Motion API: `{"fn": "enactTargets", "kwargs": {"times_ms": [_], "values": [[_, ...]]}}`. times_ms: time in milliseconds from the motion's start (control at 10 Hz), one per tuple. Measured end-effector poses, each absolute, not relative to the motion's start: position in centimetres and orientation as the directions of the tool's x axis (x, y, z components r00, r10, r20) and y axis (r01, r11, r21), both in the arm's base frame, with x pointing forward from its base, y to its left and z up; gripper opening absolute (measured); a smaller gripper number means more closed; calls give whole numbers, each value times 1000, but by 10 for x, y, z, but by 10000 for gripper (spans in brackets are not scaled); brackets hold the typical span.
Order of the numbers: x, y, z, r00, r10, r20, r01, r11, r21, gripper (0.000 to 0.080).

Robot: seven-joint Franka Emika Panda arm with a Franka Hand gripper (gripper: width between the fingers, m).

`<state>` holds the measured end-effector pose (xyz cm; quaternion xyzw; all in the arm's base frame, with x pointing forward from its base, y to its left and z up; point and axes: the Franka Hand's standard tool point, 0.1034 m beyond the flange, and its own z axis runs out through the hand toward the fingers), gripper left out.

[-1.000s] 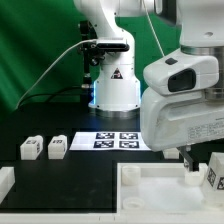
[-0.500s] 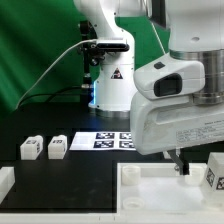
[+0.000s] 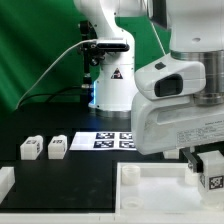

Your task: Assemble one leg

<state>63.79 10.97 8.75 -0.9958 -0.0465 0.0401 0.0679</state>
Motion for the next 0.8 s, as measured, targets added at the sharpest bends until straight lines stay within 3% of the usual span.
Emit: {"fn": "enactTargets", "kwargs": {"times_ms": [100, 300, 500, 800], "values": [[638, 110, 87, 993, 93, -71, 82, -987, -139, 293], [637, 112, 87, 971, -231, -54, -236, -964, -119, 293], [637, 110, 86, 779, -622, -84, -627, -771, -113, 294], [635, 111, 86, 530, -840, -116, -848, -525, -72, 294]]}}
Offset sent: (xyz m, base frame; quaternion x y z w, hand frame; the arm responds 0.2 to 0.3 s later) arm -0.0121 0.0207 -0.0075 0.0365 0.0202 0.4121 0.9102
